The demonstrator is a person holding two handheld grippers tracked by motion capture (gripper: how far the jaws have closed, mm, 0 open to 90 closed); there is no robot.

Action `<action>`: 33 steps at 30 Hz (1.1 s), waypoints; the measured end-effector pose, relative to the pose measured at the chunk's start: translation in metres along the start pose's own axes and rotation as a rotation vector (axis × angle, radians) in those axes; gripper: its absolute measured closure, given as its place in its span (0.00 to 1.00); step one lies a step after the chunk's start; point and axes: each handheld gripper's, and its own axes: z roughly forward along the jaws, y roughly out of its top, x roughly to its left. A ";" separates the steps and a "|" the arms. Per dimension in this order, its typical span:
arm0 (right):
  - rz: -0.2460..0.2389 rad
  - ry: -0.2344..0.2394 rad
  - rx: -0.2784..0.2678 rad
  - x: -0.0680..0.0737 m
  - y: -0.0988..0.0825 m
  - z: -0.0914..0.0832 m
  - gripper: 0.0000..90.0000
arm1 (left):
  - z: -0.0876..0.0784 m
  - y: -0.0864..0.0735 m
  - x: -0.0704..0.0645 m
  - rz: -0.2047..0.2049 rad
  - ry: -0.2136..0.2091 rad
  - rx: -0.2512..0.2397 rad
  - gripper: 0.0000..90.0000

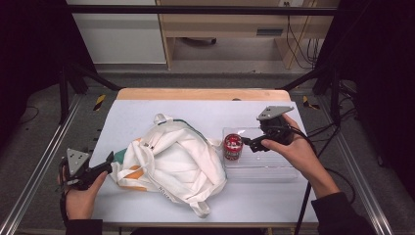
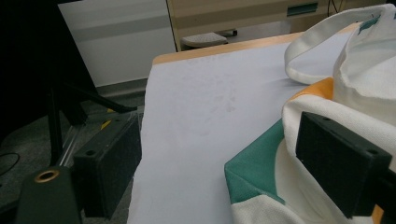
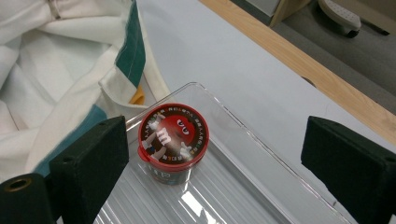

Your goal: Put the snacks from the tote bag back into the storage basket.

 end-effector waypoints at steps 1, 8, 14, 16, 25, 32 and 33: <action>0.000 0.000 0.000 0.000 0.000 0.000 0.09 | 0.000 0.000 0.000 0.000 0.000 0.000 0.16; 0.065 -0.063 -0.043 0.003 0.004 -0.017 0.09 | 0.000 0.000 0.000 0.001 0.000 -0.001 0.16; 0.129 -0.122 -0.077 0.006 0.008 -0.033 0.09 | -0.001 0.000 0.000 -0.002 0.001 -0.002 0.16; 0.138 -0.131 -0.088 0.006 0.009 -0.036 0.09 | -0.001 0.000 0.000 -0.003 0.001 -0.003 0.16; 0.222 -0.199 -0.165 0.008 0.004 -0.068 0.09 | -0.003 0.000 0.001 -0.009 0.002 -0.006 0.16; 0.252 -0.264 -0.183 0.005 -0.014 -0.089 0.09 | -0.003 -0.001 0.002 -0.018 0.002 -0.009 0.16; 0.252 -0.264 -0.183 0.005 -0.014 -0.089 0.09 | -0.003 0.000 0.002 -0.018 0.003 -0.009 0.16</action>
